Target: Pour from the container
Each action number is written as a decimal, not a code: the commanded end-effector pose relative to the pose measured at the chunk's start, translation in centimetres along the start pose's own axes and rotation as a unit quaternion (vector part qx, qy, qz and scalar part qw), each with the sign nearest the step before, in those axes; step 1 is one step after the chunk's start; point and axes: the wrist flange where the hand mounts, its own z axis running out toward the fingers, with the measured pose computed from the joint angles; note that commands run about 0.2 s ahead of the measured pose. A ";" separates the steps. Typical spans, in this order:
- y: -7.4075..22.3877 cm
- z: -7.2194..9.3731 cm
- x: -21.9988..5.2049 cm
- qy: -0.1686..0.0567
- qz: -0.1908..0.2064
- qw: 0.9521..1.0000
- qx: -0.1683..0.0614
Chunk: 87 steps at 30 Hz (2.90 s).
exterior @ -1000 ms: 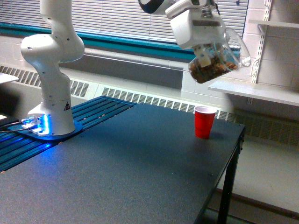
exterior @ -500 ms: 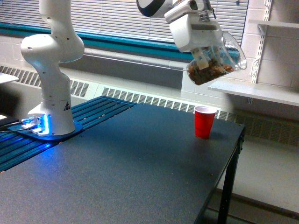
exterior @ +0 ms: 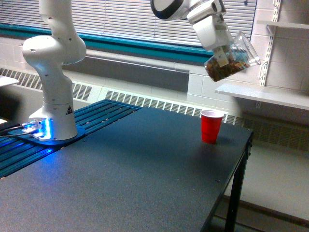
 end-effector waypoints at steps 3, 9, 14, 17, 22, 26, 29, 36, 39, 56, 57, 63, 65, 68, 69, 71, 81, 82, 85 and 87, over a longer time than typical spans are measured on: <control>-3.7 -1.0 -4.2 -0.010 -0.083 0.996 0.033; -5.1 -1.3 -7.0 -0.019 -0.127 0.991 0.041; -6.0 -1.6 -9.2 -0.024 -0.166 0.985 0.046; -6.5 -1.6 -10.5 -0.027 -0.187 0.981 0.048; -6.9 -1.4 -13.0 -0.041 -0.214 0.975 0.051; -7.1 -1.2 -14.8 -0.047 -0.237 0.969 0.054; -7.0 -0.9 -16.1 -0.055 -0.249 0.965 0.058; -6.8 -0.4 -19.0 -0.070 -0.281 0.955 0.058; -6.7 -0.2 -20.1 -0.079 -0.294 0.951 0.055; -5.9 1.8 -25.2 -0.107 -0.343 0.933 0.033; -5.9 1.9 -25.5 -0.109 -0.345 0.932 0.031; -5.7 2.7 -26.7 -0.120 -0.356 0.926 0.020; -5.8 2.9 -27.0 -0.123 -0.361 0.924 0.016; -5.9 3.4 -27.6 -0.128 -0.367 0.921 0.012; -5.9 3.5 -27.8 -0.129 -0.369 0.920 0.010; -6.0 3.8 -28.1 -0.130 -0.373 0.919 0.007; -6.8 5.4 -29.8 -0.143 -0.389 0.910 -0.012; -6.9 5.5 -30.0 -0.144 -0.392 0.909 -0.014; -7.1 5.9 -30.3 -0.146 -0.395 0.907 -0.020; -7.2 6.2 -30.6 -0.149 -0.398 0.905 -0.025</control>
